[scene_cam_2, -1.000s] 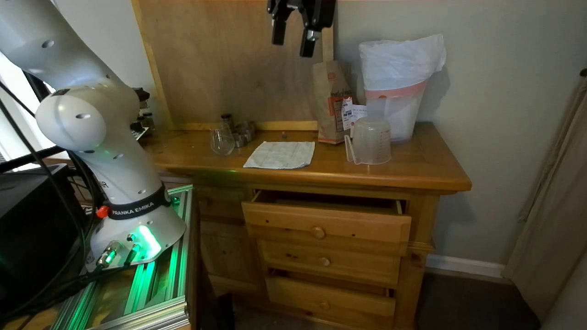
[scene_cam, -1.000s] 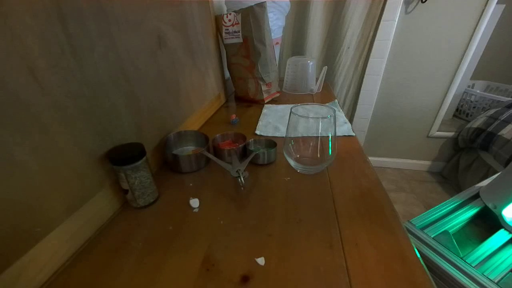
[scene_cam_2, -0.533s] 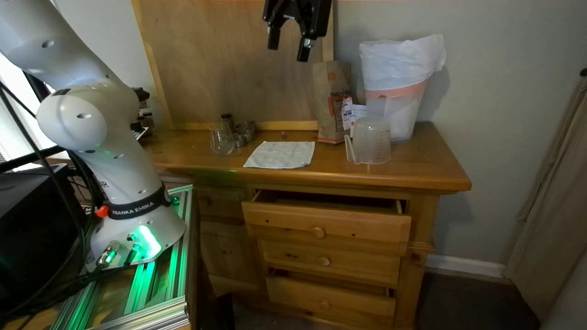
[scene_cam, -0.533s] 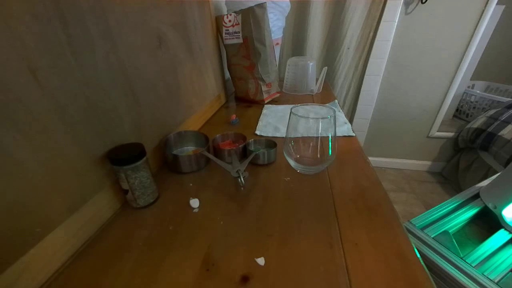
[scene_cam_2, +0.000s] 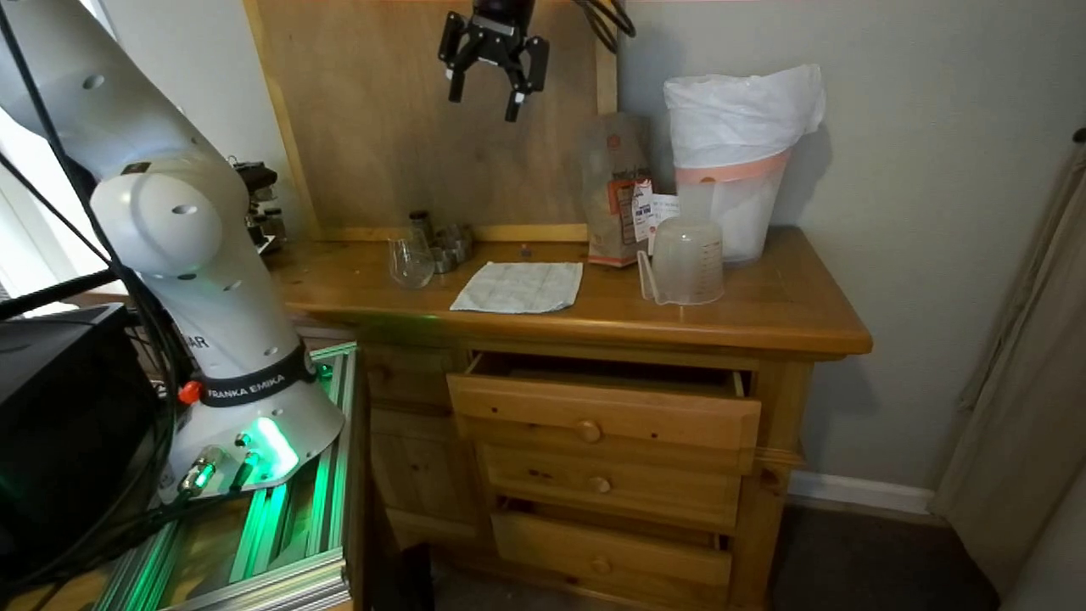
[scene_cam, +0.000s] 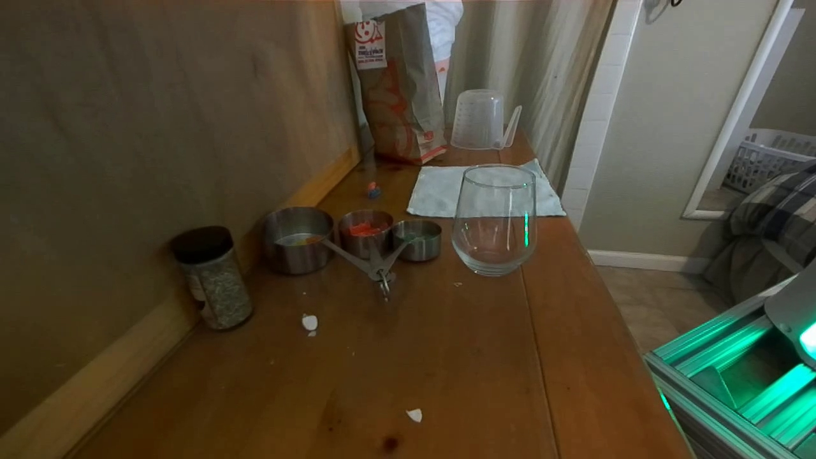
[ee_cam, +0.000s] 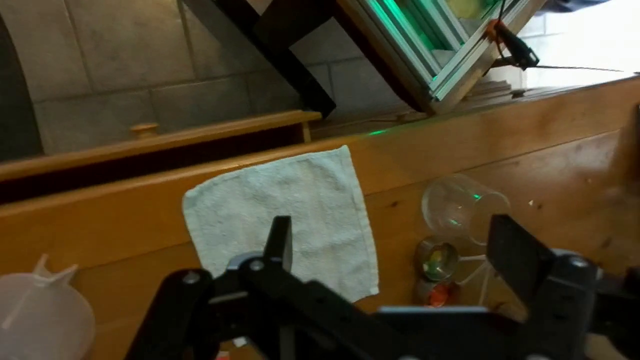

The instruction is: Put the orange and blue object on top of the napkin then fold the napkin into a triangle twice.

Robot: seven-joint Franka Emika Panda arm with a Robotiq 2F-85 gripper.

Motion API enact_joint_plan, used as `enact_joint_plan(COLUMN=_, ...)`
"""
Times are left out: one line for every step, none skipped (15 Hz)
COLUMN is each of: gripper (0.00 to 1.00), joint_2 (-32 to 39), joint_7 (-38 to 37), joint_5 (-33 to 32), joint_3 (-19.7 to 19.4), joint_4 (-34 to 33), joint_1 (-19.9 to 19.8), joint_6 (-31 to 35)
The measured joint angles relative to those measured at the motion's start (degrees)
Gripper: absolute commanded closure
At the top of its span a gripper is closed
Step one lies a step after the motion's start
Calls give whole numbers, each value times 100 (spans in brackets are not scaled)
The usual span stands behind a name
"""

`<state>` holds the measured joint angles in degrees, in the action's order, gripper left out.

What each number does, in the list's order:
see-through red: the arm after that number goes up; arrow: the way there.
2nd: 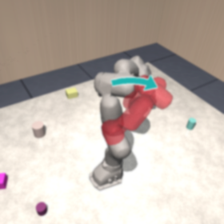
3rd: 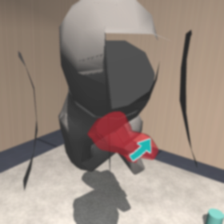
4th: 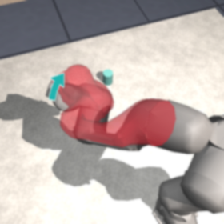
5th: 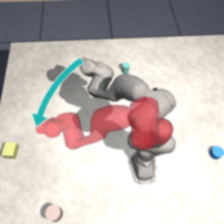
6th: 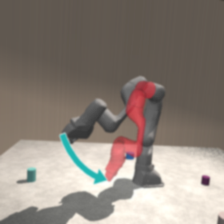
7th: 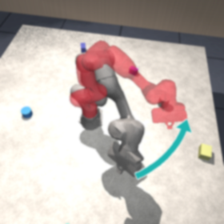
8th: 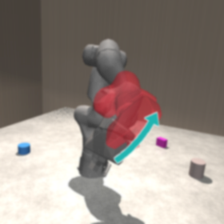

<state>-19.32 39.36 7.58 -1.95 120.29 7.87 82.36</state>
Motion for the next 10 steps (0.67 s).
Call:
enact_joint_plan(gripper=0, joint_2=-6, joint_7=82, joint_5=76, joint_3=146, joint_4=46, joint_1=141, joint_6=-3)
enact_joint_plan(gripper=0, joint_2=-10, joint_7=182, joint_5=136, joint_3=262, joint_4=96, joint_1=264, joint_6=-5)
enact_joint_plan(gripper=0, joint_2=-10, joint_7=290, joint_5=189, joint_3=364, joint_4=145, joint_1=382, joint_6=-14)
enact_joint_plan(gripper=0, joint_2=-11, joint_7=388, joint_5=225, joint_3=435, joint_4=179, joint_1=463, joint_6=-24)
enact_joint_plan(gripper=0, joint_2=-10, joint_7=448, joint_5=242, joint_3=478, joint_4=207, joint_1=517, joint_6=-31)
enact_joint_plan(gripper=0, joint_2=-11, joint_7=491, joint_5=245, joint_3=494, joint_4=229, joint_1=537, joint_6=-32)
enact_joint_plan(gripper=0, joint_2=-11, joint_7=531, joint_5=246, joint_3=491, joint_4=241, joint_1=536, joint_6=-33)
enact_joint_plan(gripper=0, joint_2=-11, joint_7=560, joint_5=246, joint_3=480, joint_4=247, joint_1=533, joint_6=-34)
enact_joint_plan(gripper=0, joint_2=-11, joint_7=583, joint_5=246, joint_3=471, joint_4=247, joint_1=529, joint_6=-35)
enact_joint_plan(gripper=0, joint_2=-11, joint_7=595, joint_5=246, joint_3=470, joint_4=247, joint_1=527, joint_6=-35)
